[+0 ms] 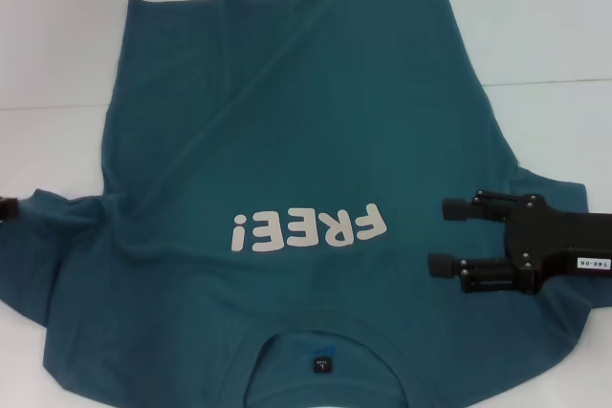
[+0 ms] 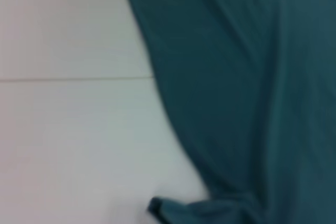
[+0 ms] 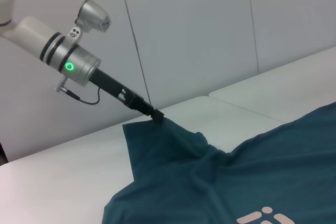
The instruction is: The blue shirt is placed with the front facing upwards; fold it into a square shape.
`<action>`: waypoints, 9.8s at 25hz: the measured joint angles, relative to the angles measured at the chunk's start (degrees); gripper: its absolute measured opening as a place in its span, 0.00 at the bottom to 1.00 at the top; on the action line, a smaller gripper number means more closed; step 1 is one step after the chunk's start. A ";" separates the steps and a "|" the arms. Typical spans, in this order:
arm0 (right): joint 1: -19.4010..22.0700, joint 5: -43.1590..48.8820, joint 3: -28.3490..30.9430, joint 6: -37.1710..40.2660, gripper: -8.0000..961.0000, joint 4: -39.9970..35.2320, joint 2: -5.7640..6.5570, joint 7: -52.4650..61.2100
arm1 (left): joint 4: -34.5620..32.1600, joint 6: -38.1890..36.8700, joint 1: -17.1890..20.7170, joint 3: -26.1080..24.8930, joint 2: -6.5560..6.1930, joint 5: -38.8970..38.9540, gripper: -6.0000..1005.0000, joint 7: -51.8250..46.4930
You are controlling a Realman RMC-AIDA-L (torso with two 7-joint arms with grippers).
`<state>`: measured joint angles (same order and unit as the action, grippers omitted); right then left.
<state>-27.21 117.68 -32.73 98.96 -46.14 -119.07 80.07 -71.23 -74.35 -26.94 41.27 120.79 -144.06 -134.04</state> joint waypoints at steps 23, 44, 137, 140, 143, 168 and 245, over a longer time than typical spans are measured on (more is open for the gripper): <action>0.14 0.17 0.21 -1.05 0.95 0.00 0.08 0.00 | -2.12 12.35 1.03 33.19 3.76 3.72 0.05 -15.03; 1.08 -2.16 10.17 3.15 0.95 -10.31 3.92 28.88 | 9.37 -7.87 5.27 16.72 3.04 44.32 0.70 39.90; -9.11 33.13 5.76 -23.63 0.05 7.07 10.84 59.06 | 27.11 -8.97 2.86 11.46 1.53 44.03 0.83 50.65; -9.07 33.12 5.76 -23.14 0.05 6.24 11.21 59.05 | 27.11 -9.04 2.86 11.46 1.49 44.04 0.83 50.48; -9.10 33.10 5.68 -22.43 0.05 5.26 11.37 58.98 | 27.11 -9.13 2.86 11.46 1.46 44.04 0.82 50.45; -18.65 34.37 -6.20 -14.70 0.05 -2.86 9.83 64.54 | 26.96 -9.66 2.26 11.37 1.10 44.04 0.83 50.36; -17.68 32.24 -8.93 -39.74 0.30 12.68 6.90 70.84 | 27.72 -9.76 0.27 11.90 0.93 43.86 0.83 50.90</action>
<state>-44.89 149.92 -41.67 59.22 -33.46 -112.16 150.91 -43.51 -84.11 -26.67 53.17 121.72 -100.20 -83.14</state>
